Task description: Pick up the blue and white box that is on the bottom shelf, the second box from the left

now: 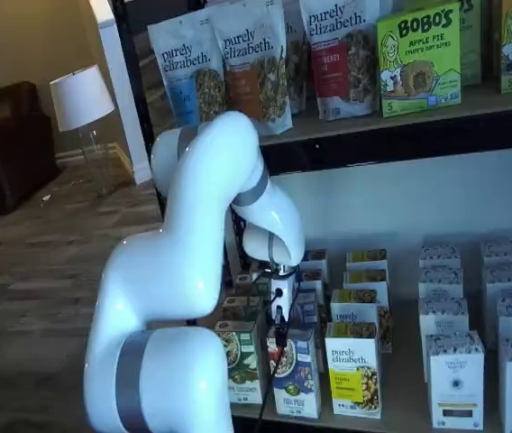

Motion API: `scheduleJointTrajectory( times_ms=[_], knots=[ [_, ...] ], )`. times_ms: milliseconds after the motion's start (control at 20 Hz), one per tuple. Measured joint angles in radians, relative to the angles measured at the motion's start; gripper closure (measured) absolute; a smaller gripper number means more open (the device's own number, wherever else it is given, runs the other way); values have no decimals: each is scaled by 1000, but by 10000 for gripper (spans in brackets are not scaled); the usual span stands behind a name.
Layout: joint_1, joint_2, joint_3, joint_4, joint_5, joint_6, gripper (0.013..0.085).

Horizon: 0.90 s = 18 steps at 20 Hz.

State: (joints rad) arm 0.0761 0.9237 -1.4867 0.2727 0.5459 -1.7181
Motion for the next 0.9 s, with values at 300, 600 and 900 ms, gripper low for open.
scheduleJointTrajectory(
  times_ms=[300,600,900],
  knots=[
    [-4,50,-63,-56,20,45,130],
    [-6,80,-91,-118,33,95,130],
    [-6,104,-118,-166,61,135,130]
  ],
)
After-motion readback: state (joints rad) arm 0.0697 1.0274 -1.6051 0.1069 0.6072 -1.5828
